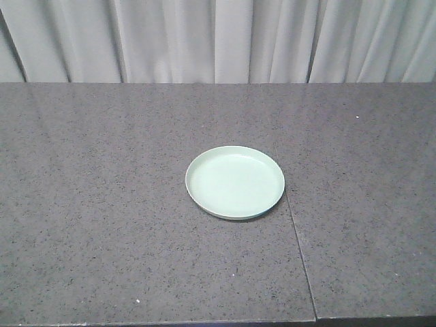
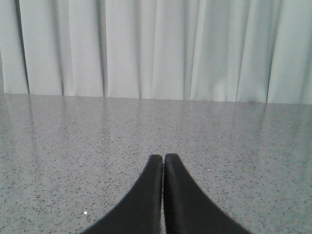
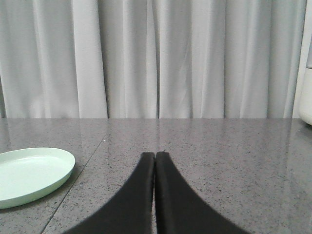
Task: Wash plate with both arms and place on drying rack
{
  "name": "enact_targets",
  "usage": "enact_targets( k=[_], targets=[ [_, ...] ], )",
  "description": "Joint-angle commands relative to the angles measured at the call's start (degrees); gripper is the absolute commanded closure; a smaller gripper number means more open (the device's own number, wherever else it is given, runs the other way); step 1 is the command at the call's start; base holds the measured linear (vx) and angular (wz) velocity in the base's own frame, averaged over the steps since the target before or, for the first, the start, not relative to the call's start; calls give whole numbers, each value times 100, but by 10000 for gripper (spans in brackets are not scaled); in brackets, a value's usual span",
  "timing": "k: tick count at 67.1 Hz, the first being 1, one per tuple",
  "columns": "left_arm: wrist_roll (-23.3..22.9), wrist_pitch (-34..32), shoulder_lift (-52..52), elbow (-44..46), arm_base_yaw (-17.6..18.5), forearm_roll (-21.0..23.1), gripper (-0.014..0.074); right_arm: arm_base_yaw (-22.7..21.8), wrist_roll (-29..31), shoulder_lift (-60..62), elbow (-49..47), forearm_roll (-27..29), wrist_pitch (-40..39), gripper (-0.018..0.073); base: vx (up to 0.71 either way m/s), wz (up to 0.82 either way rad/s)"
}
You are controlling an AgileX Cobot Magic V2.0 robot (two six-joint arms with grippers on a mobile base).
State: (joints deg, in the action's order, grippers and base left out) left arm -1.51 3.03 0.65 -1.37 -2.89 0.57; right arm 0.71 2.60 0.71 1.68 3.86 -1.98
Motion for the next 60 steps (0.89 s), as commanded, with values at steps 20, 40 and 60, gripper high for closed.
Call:
enact_targets(
  k=[20,40,60],
  targets=[
    [-4,-427,84,164,41,43,603,-31,47,18,8,-40,-410,564,0,0],
    [-4,-427,84,164,41,43,603,-31,53,-84,-318,-46,47,564,0,0],
    [-4,-427,84,164,41,43,603,-31,342,-1436,-2000,72,1671,564,0,0]
  ],
)
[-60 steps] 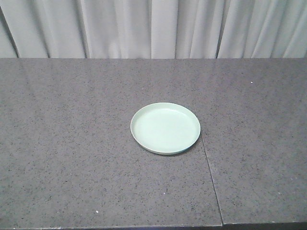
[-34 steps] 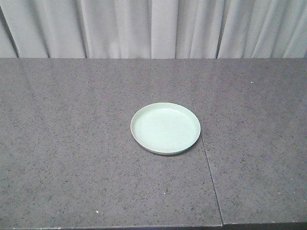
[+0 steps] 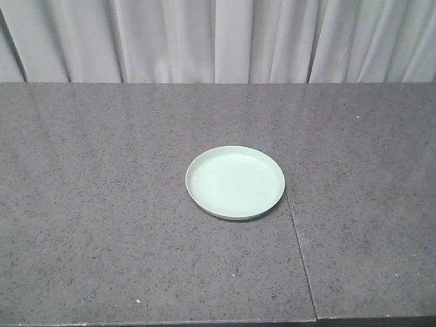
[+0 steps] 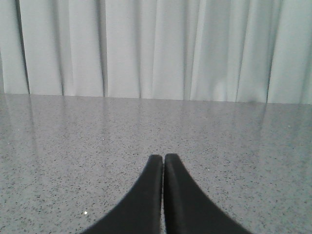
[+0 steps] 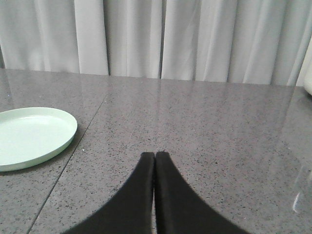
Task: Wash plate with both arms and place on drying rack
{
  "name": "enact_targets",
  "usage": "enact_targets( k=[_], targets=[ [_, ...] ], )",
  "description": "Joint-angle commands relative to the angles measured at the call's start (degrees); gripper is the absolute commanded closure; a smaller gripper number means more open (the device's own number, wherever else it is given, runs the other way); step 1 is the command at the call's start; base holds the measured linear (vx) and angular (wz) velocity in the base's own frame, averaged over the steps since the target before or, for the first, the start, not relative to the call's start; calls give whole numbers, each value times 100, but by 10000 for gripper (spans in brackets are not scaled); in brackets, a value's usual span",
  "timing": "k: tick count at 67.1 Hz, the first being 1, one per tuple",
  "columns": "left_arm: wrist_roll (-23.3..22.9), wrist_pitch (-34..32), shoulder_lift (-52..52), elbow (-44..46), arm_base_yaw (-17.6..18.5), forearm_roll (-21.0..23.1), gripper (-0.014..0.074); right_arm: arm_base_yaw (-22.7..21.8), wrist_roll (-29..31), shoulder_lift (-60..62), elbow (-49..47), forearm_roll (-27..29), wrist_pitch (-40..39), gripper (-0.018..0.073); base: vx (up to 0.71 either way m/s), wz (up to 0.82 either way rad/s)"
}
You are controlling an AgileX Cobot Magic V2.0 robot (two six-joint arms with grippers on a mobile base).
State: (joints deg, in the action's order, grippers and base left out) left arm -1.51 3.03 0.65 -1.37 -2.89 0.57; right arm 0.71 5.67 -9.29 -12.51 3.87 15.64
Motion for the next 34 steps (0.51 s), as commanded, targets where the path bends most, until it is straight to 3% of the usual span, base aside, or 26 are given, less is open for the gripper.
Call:
enact_targets(
  k=[1,9,19,27,34],
  targets=[
    [-4,-427,84,164,41,43,603,-31,35,-500,-647,106,-48,563,0,0],
    [-4,-427,84,164,41,43,603,-31,35,-1111,-1274,511,420,559,0,0],
    [-4,-427,84,164,41,43,603,-31,90,-1839,-1910,588,1010,515,0,0],
    [-4,-427,84,164,41,43,603,-31,273,-2362,-2445,588,1464,412,0,0],
    [-4,-427,84,164,41,43,603,-31,439,-2822,-2814,637,1841,262,0,0]
  ],
)
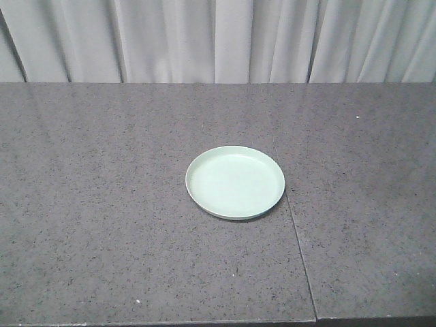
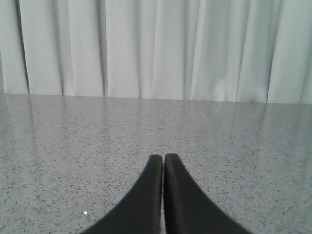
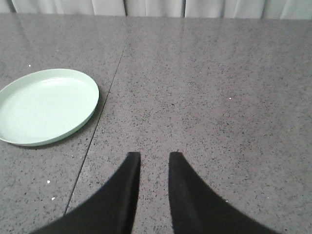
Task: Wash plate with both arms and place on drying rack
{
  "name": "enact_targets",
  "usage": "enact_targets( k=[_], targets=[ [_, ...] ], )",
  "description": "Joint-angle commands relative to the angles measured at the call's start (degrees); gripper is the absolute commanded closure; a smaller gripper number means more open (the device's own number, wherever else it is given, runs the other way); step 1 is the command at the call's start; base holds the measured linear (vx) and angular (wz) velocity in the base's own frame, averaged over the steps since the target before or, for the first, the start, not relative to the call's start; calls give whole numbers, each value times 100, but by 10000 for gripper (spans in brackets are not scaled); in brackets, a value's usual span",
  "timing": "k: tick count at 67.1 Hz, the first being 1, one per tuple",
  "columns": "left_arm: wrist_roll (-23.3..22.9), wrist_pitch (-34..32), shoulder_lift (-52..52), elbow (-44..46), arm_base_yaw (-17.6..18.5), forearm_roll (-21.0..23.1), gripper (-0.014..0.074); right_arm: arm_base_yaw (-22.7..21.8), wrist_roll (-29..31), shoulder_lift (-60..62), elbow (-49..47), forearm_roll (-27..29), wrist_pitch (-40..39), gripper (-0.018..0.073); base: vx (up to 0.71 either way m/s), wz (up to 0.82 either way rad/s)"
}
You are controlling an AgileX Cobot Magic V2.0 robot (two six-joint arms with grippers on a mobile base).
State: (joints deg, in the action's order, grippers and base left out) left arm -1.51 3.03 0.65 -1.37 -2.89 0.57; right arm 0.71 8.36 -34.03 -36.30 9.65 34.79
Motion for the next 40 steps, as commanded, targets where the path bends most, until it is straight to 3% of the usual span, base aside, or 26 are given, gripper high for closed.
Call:
enact_targets(
  k=[1,12,28,40],
  targets=[
    [-4,-427,84,164,41,43,603,-31,207,-433,-507,75,-5,232,0,0],
    [-4,-427,84,164,41,43,603,-31,536,-1186,-1093,186,653,73,0,0],
    [-4,-427,84,164,41,43,603,31,1316,-2240,-1909,254,1500,75,0,0],
    [-4,-427,84,164,41,43,603,753,1217,-2878,-2363,-95,1588,75,0,0]
  ],
)
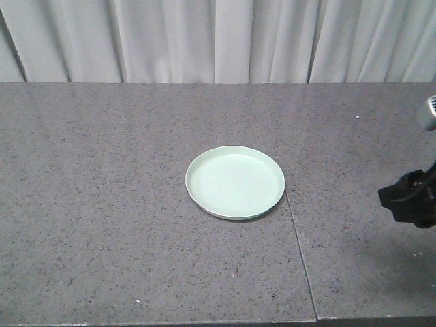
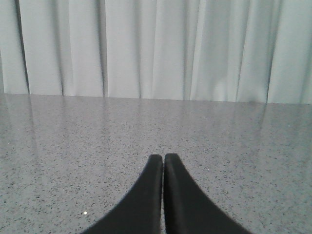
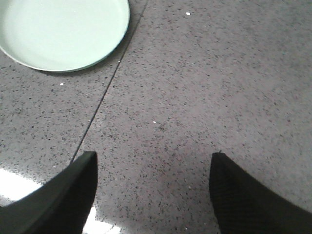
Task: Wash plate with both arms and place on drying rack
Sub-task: 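Move the right gripper down to the rim of the green plate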
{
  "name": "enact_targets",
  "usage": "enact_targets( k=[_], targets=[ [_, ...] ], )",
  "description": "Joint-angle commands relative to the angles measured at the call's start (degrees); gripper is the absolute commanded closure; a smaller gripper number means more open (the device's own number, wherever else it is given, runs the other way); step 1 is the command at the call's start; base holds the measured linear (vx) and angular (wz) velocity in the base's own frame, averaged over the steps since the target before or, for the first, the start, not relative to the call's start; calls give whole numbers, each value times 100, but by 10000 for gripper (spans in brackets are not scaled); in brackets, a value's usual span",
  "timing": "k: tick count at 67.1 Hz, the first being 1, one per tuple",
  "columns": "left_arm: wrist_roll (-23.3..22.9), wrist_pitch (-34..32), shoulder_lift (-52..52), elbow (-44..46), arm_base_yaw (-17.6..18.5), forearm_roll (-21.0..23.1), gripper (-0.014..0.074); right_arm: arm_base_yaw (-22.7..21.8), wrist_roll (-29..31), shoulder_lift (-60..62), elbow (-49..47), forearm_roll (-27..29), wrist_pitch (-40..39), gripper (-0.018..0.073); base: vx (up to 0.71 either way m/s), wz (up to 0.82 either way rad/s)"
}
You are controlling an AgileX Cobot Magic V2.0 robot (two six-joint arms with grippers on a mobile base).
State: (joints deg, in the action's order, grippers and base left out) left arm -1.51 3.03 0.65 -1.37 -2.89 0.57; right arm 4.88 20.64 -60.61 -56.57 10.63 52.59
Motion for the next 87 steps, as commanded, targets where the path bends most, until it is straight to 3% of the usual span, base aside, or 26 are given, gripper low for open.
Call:
enact_targets(
  k=[1,21,51,71,87],
  targets=[
    [-4,-427,84,164,41,43,603,389,-50,-302,-364,-265,-192,75,0,0],
    [-4,-427,84,164,41,43,603,983,-764,-1544,-1294,-419,222,75,0,0],
    [-4,-427,84,164,41,43,603,984,-1447,-3292,-2774,-399,839,75,0,0],
    [-4,-427,84,164,41,43,603,984,-1501,-4153,-3390,-353,893,75,0,0],
    [-4,-427,84,164,41,43,603,984,-1468,-4571,-3679,154,813,99,0,0]
  ],
)
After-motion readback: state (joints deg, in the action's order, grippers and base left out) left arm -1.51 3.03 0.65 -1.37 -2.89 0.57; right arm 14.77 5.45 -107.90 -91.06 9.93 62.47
